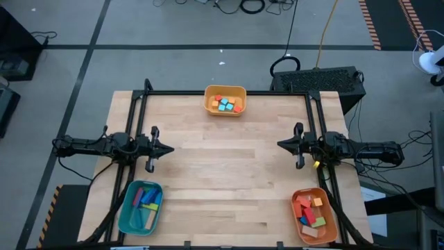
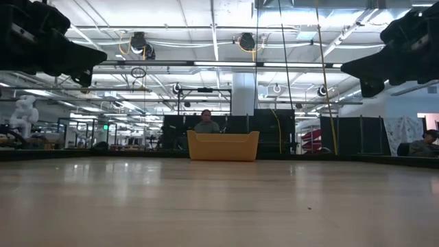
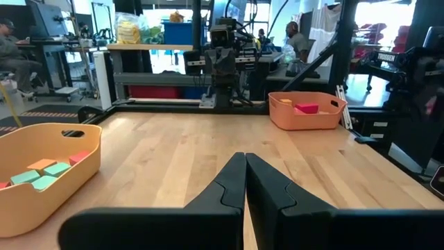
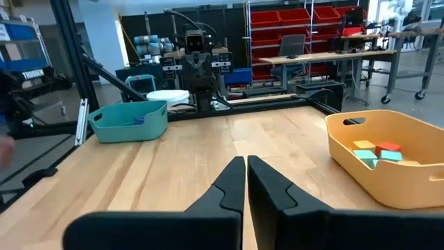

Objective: Sort blocks by size
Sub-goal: Return to Home Position

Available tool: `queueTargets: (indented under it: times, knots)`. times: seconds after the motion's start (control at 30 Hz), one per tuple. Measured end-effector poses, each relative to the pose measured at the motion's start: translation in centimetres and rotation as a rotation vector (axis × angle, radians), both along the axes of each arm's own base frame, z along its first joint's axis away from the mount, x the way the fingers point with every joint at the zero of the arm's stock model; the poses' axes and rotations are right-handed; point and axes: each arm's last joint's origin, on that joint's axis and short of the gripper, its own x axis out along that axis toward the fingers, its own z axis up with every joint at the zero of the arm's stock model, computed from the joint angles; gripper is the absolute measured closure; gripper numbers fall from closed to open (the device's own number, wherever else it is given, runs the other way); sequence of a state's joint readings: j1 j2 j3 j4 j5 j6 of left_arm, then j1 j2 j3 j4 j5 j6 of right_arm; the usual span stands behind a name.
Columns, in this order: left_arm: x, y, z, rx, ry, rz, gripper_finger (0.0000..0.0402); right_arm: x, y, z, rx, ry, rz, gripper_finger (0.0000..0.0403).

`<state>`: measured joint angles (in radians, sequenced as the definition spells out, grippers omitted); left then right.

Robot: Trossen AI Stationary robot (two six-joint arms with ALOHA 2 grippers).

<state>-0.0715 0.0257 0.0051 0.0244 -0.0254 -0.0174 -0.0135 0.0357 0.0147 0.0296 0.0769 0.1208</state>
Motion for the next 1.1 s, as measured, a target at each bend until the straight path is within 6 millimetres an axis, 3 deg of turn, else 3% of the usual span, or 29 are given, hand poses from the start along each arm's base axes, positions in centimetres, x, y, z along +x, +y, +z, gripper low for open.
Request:
queueTargets:
  times: [1.1]
  knots:
    - [0.00,0.00,0.10,-0.002,-0.011,0.000,0.0386,0.00,0.00,0.00,0.024,-0.002,0.000,0.0399]
